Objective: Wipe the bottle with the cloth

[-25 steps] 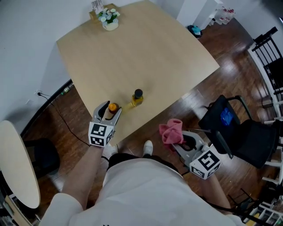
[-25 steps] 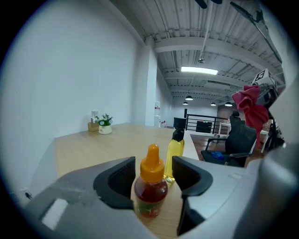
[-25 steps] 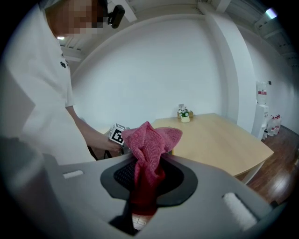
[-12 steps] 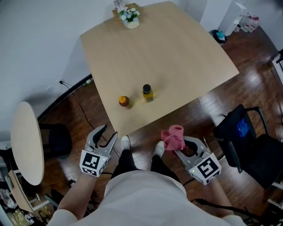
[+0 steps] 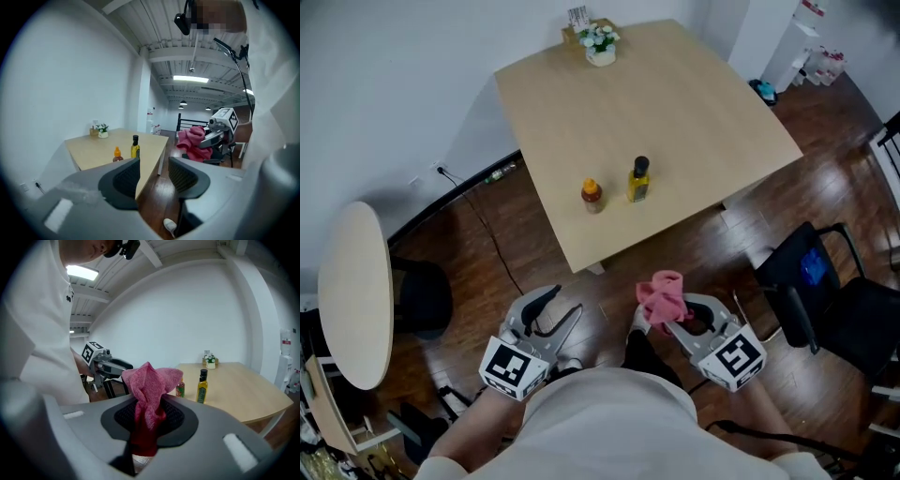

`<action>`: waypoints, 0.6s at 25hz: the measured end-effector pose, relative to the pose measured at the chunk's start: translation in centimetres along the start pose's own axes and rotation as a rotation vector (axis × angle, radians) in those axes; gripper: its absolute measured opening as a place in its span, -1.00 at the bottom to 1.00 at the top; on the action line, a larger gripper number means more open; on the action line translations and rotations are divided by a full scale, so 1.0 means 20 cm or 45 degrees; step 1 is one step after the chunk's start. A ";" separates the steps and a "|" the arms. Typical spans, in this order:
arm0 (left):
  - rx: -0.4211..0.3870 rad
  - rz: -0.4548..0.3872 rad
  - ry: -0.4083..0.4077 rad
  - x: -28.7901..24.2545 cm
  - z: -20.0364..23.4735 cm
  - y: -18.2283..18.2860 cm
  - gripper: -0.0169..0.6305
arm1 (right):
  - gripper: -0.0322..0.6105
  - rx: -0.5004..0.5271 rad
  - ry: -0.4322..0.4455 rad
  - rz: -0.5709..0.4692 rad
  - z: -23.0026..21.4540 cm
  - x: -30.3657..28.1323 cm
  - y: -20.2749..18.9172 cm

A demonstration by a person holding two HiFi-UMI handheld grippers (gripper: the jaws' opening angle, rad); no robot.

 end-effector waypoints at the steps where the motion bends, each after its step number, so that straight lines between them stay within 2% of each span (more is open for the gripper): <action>1: 0.003 -0.006 -0.022 0.07 -0.01 -0.02 -0.32 | -0.62 -0.004 -0.016 -0.016 0.08 -0.01 0.01; 5: 0.044 0.004 -0.170 0.36 -0.04 -0.13 -0.33 | -0.62 -0.010 -0.115 -0.077 0.47 -0.04 0.04; 10: -0.052 -0.142 -0.328 0.75 -0.16 -0.21 -0.38 | -0.62 -0.063 -0.194 -0.117 1.05 -0.02 0.08; 13: -0.054 -0.129 -0.397 0.92 -0.19 -0.31 -0.39 | -0.62 -0.092 -0.218 -0.100 1.29 0.01 0.08; 15: -0.087 -0.128 -0.399 1.00 -0.22 -0.36 -0.42 | -0.62 -0.105 -0.243 -0.101 1.40 0.06 0.06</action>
Point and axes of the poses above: the fingertips, and each gripper's own axes: x backward along the fingers, z to its left, y out of its top, the point moved 8 cm from there along x, backward along the fingers, and after that the axes turned 5 degrees about z, right-handed, at the moved point
